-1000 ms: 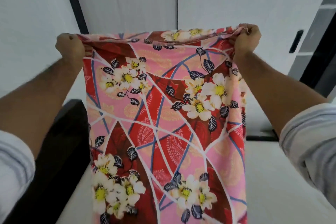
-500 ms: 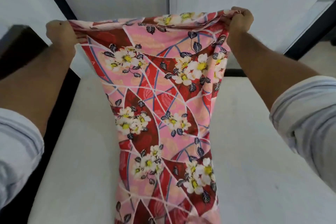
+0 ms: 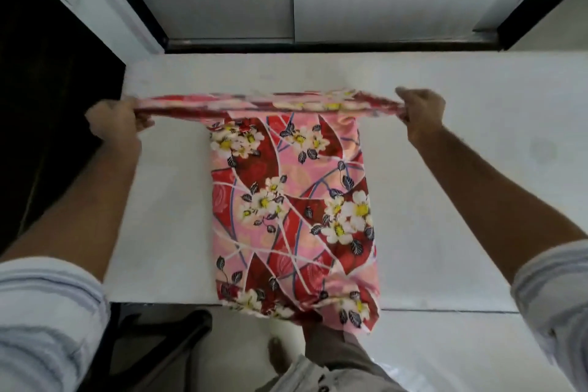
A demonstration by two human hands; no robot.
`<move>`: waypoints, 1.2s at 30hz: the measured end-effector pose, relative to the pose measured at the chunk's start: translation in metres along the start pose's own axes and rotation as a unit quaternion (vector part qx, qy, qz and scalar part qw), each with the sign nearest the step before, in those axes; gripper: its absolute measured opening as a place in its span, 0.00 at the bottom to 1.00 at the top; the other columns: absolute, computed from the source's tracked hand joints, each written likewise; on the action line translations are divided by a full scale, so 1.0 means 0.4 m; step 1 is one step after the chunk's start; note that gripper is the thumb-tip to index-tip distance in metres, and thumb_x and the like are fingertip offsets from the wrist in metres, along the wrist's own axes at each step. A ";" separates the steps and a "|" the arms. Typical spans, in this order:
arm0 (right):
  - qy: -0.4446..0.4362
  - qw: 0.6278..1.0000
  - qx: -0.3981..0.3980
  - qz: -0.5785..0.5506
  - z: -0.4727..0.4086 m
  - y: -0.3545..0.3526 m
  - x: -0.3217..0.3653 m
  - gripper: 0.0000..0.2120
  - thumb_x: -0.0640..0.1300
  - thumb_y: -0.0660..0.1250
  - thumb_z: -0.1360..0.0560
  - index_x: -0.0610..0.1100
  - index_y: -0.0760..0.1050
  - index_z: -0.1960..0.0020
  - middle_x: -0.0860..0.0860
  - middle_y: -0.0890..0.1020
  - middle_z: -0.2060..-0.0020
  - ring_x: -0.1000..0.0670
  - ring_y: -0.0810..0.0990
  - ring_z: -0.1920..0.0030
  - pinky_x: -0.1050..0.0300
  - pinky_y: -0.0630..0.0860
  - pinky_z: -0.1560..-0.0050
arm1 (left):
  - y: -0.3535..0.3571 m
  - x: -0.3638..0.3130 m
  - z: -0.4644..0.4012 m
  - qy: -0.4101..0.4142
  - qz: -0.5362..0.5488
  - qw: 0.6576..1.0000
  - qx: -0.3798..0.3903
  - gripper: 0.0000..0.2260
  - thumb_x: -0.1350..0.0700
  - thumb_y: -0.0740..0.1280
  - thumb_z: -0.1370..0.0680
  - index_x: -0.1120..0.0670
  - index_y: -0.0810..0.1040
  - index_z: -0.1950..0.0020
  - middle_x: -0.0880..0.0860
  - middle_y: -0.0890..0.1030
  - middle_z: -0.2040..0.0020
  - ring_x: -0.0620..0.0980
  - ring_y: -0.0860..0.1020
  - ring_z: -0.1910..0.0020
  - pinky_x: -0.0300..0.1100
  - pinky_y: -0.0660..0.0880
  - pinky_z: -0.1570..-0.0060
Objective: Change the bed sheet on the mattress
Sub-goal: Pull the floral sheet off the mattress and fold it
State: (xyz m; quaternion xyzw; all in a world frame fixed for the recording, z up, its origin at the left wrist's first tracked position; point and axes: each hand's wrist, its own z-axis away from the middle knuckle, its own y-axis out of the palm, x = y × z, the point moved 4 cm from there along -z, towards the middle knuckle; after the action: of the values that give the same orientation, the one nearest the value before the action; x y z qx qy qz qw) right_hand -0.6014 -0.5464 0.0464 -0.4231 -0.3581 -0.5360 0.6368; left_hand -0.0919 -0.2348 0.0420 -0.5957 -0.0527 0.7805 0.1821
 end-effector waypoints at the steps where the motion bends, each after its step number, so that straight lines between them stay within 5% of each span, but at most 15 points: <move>1: 0.005 1.000 0.009 0.011 0.042 -0.023 -0.047 0.10 0.34 0.75 0.30 0.41 0.75 0.64 0.46 0.76 0.72 0.53 0.75 0.75 0.60 0.71 0.73 | -0.040 0.044 0.054 -0.006 -0.016 1.000 -0.003 0.08 0.59 0.71 0.24 0.63 0.77 0.49 0.59 0.77 0.64 0.44 0.77 0.79 0.39 0.78 0.76; 5: 0.045 0.997 0.001 0.054 0.233 -0.148 -0.245 0.13 0.29 0.75 0.37 0.43 0.77 0.59 0.42 0.80 0.62 0.47 0.80 0.66 0.57 0.75 0.68 | -0.203 0.229 0.255 -0.009 -0.021 1.000 0.000 0.11 0.65 0.70 0.25 0.53 0.71 0.60 0.58 0.76 0.63 0.44 0.78 0.78 0.39 0.78 0.77; 11: 0.069 0.994 -0.001 0.087 0.524 -0.328 -0.494 0.15 0.24 0.71 0.34 0.42 0.76 0.59 0.45 0.78 0.65 0.50 0.78 0.66 0.61 0.75 0.69 | -0.430 0.486 0.504 -0.031 -0.005 0.999 0.023 0.12 0.69 0.67 0.25 0.52 0.71 0.57 0.62 0.75 0.51 0.58 0.80 0.63 0.47 0.83 0.71; 16: 0.081 0.988 0.017 0.129 0.691 -0.446 -0.670 0.15 0.23 0.69 0.33 0.43 0.78 0.59 0.39 0.83 0.58 0.43 0.82 0.58 0.48 0.80 0.53 | -0.571 0.683 0.646 -0.029 -0.138 0.987 0.081 0.12 0.68 0.63 0.24 0.51 0.79 0.54 0.60 0.81 0.50 0.62 0.83 0.56 0.52 0.84 0.64; 21: 0.090 0.957 0.046 0.271 0.774 -0.486 -0.837 0.17 0.27 0.68 0.30 0.49 0.82 0.57 0.47 0.85 0.55 0.46 0.82 0.53 0.49 0.80 0.50 | -0.612 0.843 0.731 0.081 -0.436 0.875 0.195 0.09 0.65 0.66 0.24 0.55 0.84 0.51 0.57 0.84 0.51 0.61 0.80 0.51 0.48 0.73 0.53; 27: 0.066 0.884 0.111 0.449 0.780 -0.475 -0.996 0.12 0.35 0.67 0.25 0.43 0.82 0.43 0.42 0.84 0.45 0.39 0.81 0.42 0.47 0.75 0.37 | -0.601 1.004 0.713 0.087 -0.574 0.776 0.246 0.10 0.59 0.64 0.20 0.51 0.83 0.44 0.58 0.83 0.43 0.63 0.80 0.44 0.55 0.77 0.49; 29: 0.093 0.806 0.205 0.548 0.763 -0.455 -1.056 0.15 0.39 0.65 0.22 0.42 0.79 0.36 0.40 0.82 0.39 0.38 0.79 0.39 0.51 0.73 0.37 | -0.584 1.054 0.703 0.048 -0.628 0.715 0.303 0.12 0.52 0.62 0.20 0.48 0.82 0.40 0.58 0.82 0.41 0.63 0.79 0.41 0.57 0.77 0.44; 32: 0.172 0.628 0.320 0.688 0.726 -0.438 -1.098 0.17 0.44 0.64 0.23 0.44 0.77 0.36 0.43 0.80 0.38 0.41 0.78 0.38 0.53 0.76 0.41 | -0.543 1.076 0.691 0.012 -0.713 0.608 0.350 0.18 0.45 0.59 0.22 0.48 0.80 0.38 0.60 0.79 0.38 0.63 0.77 0.38 0.57 0.74 0.37; 34: 0.150 0.637 0.288 0.699 0.660 -0.396 -1.051 0.15 0.43 0.62 0.24 0.44 0.77 0.39 0.44 0.80 0.41 0.42 0.80 0.42 0.50 0.79 0.45 | -0.468 1.030 0.674 0.073 -0.702 0.623 0.337 0.16 0.48 0.59 0.22 0.52 0.79 0.40 0.59 0.76 0.39 0.63 0.77 0.40 0.59 0.74 0.39; 36: 0.058 0.714 0.242 0.655 0.568 -0.320 -0.974 0.16 0.43 0.62 0.23 0.45 0.76 0.36 0.43 0.79 0.39 0.40 0.79 0.42 0.45 0.79 0.44 | -0.358 0.958 0.652 0.149 -0.651 0.665 0.335 0.13 0.51 0.61 0.20 0.54 0.78 0.40 0.58 0.75 0.39 0.62 0.77 0.42 0.61 0.75 0.42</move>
State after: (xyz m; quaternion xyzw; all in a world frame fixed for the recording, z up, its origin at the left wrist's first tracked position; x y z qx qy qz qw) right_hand -0.7939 -0.1977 -0.2006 -0.3515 -0.0716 0.0968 0.9284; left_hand -0.3936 0.0662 -0.1896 -0.4173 -0.1344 0.3296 0.8361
